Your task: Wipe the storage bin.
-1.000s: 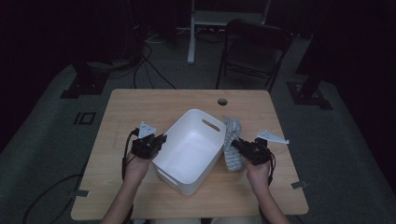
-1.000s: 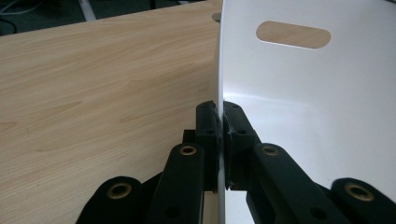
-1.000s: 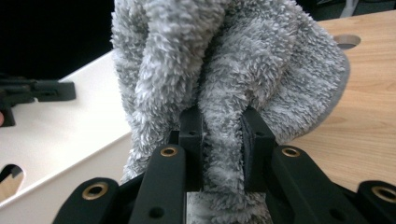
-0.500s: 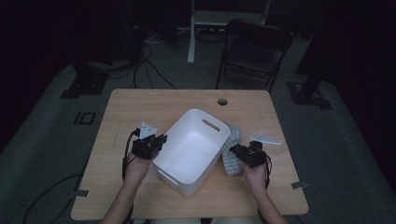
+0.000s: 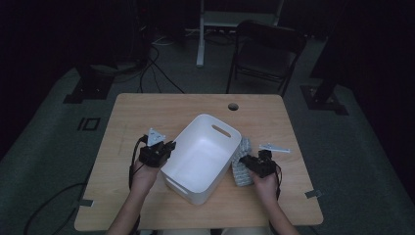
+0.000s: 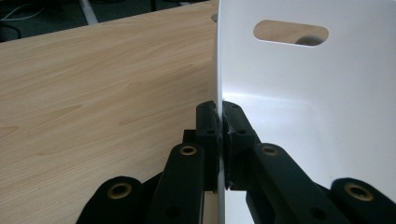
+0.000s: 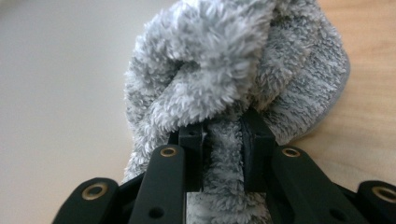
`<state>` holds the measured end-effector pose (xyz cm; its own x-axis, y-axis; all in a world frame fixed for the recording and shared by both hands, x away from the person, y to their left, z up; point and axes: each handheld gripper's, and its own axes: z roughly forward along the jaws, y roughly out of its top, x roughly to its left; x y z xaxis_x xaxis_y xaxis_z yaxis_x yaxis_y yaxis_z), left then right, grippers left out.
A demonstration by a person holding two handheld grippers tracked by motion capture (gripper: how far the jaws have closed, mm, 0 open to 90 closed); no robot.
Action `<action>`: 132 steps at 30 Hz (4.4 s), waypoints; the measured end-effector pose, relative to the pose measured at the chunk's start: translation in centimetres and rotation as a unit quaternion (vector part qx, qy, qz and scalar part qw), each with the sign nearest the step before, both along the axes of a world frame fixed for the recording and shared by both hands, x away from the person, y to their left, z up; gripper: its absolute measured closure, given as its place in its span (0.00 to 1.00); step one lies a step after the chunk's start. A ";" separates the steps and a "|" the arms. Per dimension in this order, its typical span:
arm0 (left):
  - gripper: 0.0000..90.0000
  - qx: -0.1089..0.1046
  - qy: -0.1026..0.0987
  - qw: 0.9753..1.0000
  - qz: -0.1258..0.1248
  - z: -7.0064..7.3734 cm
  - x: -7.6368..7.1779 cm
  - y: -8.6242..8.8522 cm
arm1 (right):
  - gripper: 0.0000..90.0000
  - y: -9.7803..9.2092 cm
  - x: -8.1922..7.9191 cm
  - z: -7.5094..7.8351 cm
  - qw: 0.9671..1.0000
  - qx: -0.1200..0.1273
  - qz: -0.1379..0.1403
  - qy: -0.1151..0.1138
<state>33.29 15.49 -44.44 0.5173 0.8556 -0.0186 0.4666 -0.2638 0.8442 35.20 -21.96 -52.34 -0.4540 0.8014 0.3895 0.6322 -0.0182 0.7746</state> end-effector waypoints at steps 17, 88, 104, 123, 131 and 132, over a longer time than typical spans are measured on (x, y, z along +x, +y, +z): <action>0.96 -0.007 0.000 1.000 0.008 -0.1 -0.1 -0.1 | 0.83 -0.5 -1.8 3.6 0.999 0.027 0.016 -0.038; 0.60 -0.045 0.034 0.997 -0.050 1.4 -1.3 2.1 | 0.83 -2.0 -7.3 7.2 0.994 0.061 0.038 -0.085; 0.96 0.000 0.022 0.999 -0.042 0.9 -0.6 1.9 | 0.83 -2.1 -8.2 7.0 0.993 0.066 0.042 -0.092; 0.97 -0.026 -0.018 0.997 -0.072 -0.1 0.4 2.7 | 0.83 1.3 -5.9 6.2 0.993 0.027 0.039 -0.106; 0.97 -0.019 -0.018 0.997 -0.073 -0.2 0.4 2.6 | 0.83 1.7 -5.8 5.5 0.993 0.026 0.037 -0.112; 0.97 -0.019 -0.018 0.997 -0.072 -0.2 0.4 2.5 | 0.83 1.7 -5.8 5.5 0.993 0.026 0.036 -0.112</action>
